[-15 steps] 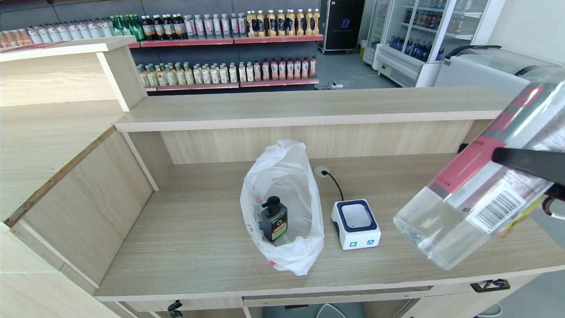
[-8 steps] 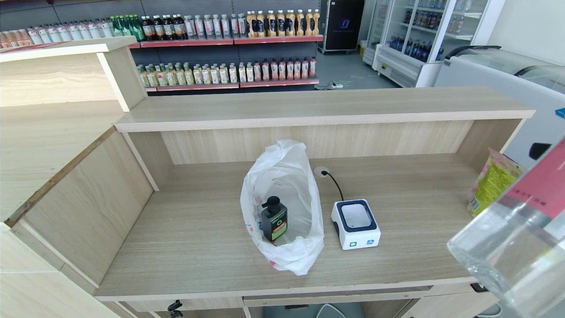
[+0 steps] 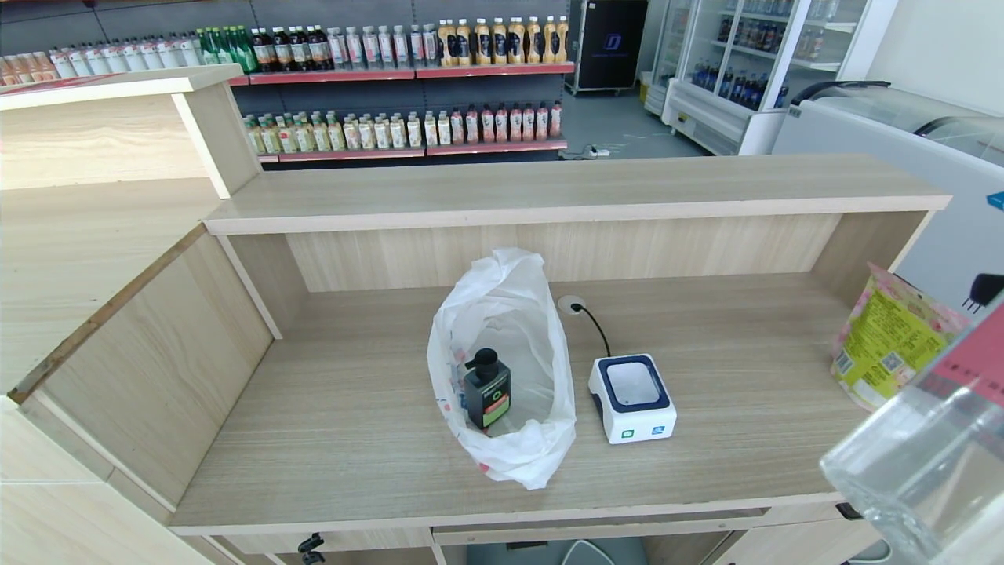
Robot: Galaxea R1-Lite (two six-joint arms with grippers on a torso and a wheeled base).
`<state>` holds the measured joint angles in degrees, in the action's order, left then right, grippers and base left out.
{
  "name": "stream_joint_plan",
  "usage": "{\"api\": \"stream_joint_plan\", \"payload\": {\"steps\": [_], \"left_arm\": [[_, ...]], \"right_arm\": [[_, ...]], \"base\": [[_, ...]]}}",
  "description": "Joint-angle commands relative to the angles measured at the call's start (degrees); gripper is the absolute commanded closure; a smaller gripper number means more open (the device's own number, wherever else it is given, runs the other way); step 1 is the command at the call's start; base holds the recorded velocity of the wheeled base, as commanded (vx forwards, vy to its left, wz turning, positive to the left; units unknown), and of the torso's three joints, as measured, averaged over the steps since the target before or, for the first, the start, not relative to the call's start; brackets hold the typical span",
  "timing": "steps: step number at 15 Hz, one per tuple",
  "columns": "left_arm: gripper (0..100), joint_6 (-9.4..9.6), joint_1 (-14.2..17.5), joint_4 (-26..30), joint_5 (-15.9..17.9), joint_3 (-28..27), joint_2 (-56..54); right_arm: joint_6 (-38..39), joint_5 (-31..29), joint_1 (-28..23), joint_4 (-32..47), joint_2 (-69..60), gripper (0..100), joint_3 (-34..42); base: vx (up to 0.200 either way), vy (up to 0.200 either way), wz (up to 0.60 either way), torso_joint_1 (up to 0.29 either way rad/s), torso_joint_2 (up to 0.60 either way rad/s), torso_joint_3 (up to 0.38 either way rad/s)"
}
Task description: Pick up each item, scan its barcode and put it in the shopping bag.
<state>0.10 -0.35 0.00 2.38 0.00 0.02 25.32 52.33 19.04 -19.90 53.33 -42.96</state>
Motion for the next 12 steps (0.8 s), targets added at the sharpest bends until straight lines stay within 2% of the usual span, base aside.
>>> {"api": "stream_joint_plan", "payload": {"steps": [1, 3, 5, 12], "left_arm": [[0, -0.01, 0.00, 0.00, 0.00, 0.00, 0.06], [0, -0.01, 0.00, 0.00, 0.00, 0.00, 0.06], [0, -0.01, 0.00, 0.00, 0.00, 0.00, 0.06], [0, -0.01, 0.00, 0.00, 0.00, 0.00, 0.06]], "right_arm": [[0.17, 0.05, 0.56, 0.03, -0.51, 100, 0.07], [3.07, 0.14, 1.00, -0.06, -1.39, 100, -0.28], [3.16, -0.04, 2.84, -0.06, -1.65, 100, -0.11], [2.89, -0.39, 2.84, -0.06, -3.06, 100, 1.56]], "base": [[0.000, 0.000, 0.00, 0.000, 0.00, 0.000], [0.000, 0.000, 0.00, 0.000, 0.00, 0.000], [0.000, 0.000, 0.00, 0.000, 0.00, 0.000], [0.000, 0.000, 0.00, 0.000, 0.00, 0.000]]}}
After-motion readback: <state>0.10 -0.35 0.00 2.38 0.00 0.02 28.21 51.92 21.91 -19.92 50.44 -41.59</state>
